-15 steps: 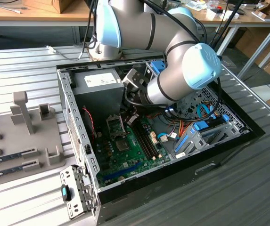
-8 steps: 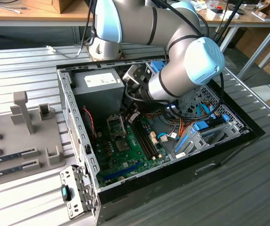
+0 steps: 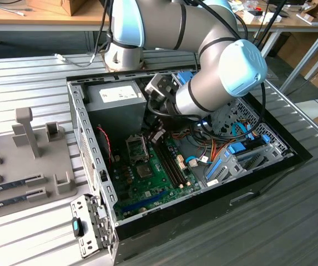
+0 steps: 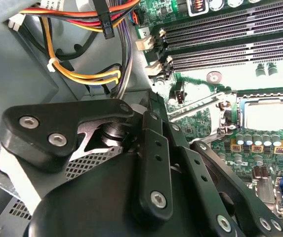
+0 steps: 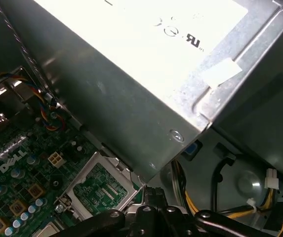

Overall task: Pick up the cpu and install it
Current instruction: 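Close the cpu cover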

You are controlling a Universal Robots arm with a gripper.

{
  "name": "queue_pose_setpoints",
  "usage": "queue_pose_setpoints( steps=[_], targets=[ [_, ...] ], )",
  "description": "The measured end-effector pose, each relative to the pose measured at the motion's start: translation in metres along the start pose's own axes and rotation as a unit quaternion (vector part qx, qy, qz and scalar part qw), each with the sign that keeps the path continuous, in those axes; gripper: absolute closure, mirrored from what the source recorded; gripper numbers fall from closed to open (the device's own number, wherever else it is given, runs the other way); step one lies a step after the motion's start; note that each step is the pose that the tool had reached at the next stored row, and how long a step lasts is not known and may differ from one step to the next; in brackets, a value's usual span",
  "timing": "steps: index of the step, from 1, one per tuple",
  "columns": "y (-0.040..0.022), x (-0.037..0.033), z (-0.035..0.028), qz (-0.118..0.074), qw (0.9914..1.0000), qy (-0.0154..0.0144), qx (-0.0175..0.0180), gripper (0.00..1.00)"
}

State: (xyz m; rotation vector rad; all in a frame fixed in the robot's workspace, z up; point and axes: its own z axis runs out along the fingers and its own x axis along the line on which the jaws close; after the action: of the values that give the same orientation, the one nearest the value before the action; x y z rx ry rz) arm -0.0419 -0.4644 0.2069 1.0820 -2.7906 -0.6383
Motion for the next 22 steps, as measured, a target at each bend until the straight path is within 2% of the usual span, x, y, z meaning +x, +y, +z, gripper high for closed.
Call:
queue_pose_setpoints(
  steps=[10, 22],
  targets=[
    [0.0025, 0.0009, -0.0039, 0.000, 1.00000, 0.0001, 0.0000, 0.89],
    [0.0024, 0.0048, -0.0092, -0.001, 1.00000, 0.0002, 0.0000, 0.89]
  ],
)
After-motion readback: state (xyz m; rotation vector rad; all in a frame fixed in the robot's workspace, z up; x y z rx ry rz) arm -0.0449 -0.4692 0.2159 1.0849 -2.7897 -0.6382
